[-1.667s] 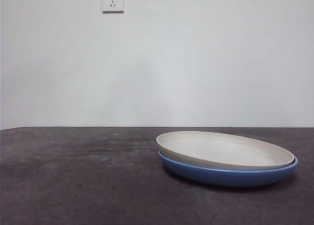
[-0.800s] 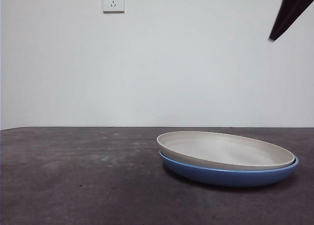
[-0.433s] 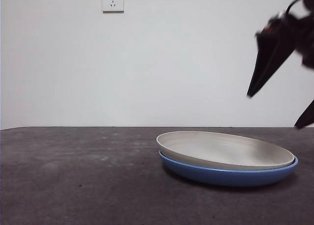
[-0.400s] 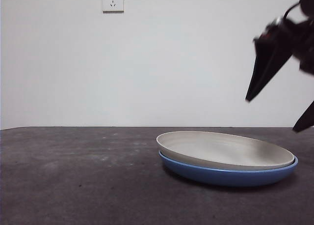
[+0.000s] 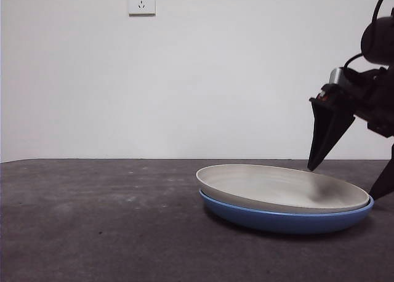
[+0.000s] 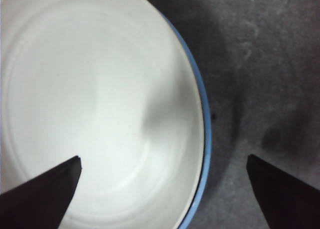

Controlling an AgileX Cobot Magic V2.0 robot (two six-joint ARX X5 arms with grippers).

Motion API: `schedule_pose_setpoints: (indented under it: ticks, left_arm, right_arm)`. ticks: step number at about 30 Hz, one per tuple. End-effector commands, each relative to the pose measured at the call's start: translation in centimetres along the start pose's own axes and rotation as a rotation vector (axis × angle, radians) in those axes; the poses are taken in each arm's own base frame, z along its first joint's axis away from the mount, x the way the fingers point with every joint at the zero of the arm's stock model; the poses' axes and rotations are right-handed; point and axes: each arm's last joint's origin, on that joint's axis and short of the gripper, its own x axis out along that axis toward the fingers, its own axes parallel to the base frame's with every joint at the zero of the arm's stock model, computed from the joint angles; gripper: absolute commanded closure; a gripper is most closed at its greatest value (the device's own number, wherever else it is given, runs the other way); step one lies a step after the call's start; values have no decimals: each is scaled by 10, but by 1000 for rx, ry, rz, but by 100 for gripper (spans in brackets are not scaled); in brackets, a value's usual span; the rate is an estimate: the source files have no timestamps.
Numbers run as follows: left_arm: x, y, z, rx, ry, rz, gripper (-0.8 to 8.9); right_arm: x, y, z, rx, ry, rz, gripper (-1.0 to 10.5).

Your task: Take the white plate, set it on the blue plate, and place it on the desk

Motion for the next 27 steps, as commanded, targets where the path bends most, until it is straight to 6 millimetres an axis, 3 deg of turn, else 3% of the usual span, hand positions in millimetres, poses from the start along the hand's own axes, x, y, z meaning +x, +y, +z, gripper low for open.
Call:
schedule_pose_setpoints:
  ticks: [1,18,27]
  left_arm:
    - [-2,-1,3,6,-24,-4,62]
    - [-2,-1,7,17,-66,-8,62]
    - [-2,-1,7,20,-66,-7,62]
  right_arm:
    - [8,-3,3,1,17,10,320]
    - [22,-13,-2,49,92,-43,931]
    - [14,-13,4,72,76,-22,941]
